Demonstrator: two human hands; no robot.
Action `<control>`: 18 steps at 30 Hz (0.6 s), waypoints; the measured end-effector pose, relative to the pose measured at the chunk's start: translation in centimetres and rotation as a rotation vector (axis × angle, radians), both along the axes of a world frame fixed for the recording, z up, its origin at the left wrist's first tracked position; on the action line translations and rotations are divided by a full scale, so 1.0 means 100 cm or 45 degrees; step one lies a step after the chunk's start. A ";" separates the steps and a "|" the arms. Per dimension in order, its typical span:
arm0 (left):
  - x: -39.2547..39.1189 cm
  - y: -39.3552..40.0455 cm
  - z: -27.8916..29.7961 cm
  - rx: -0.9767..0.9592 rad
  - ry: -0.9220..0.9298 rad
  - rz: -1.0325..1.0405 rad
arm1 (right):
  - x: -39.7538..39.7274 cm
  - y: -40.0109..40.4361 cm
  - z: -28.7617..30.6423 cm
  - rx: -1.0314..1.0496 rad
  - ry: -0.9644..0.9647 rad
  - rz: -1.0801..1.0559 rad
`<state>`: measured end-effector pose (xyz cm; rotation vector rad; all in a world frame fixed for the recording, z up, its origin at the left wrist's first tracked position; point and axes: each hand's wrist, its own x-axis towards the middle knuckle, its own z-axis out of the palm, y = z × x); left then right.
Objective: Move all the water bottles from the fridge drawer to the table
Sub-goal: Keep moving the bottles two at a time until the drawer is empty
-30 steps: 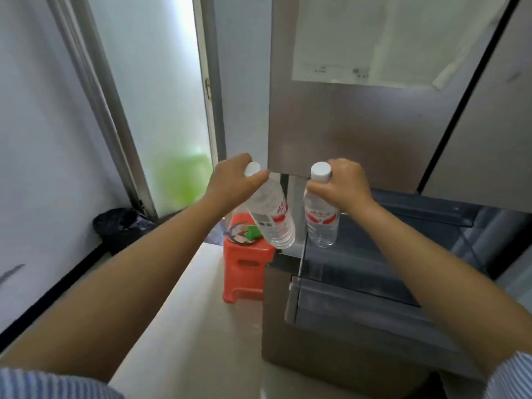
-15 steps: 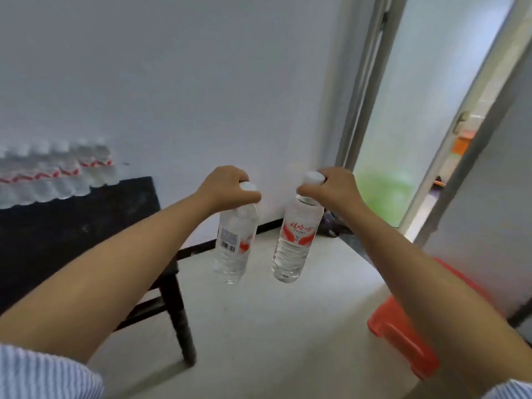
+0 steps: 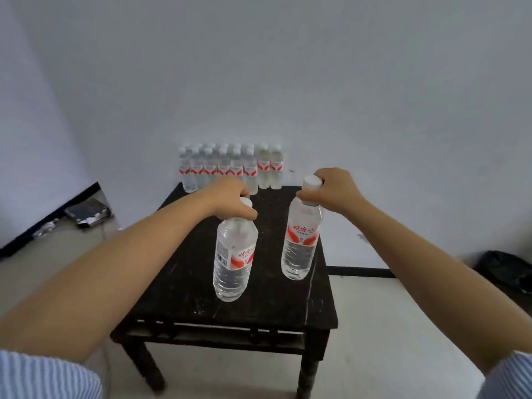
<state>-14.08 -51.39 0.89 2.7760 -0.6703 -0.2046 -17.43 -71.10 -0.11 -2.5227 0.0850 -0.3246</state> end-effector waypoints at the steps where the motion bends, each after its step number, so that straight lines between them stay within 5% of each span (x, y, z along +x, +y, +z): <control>1: 0.021 0.005 0.004 0.032 -0.008 0.009 | 0.024 0.005 0.002 -0.010 -0.003 0.030; 12: 0.226 0.020 0.019 -0.025 -0.274 0.090 | 0.249 0.022 0.007 -0.005 0.047 -0.045; 18: 0.338 -0.010 0.022 -0.007 -0.248 -0.140 | 0.353 0.011 0.009 -0.099 0.188 -0.215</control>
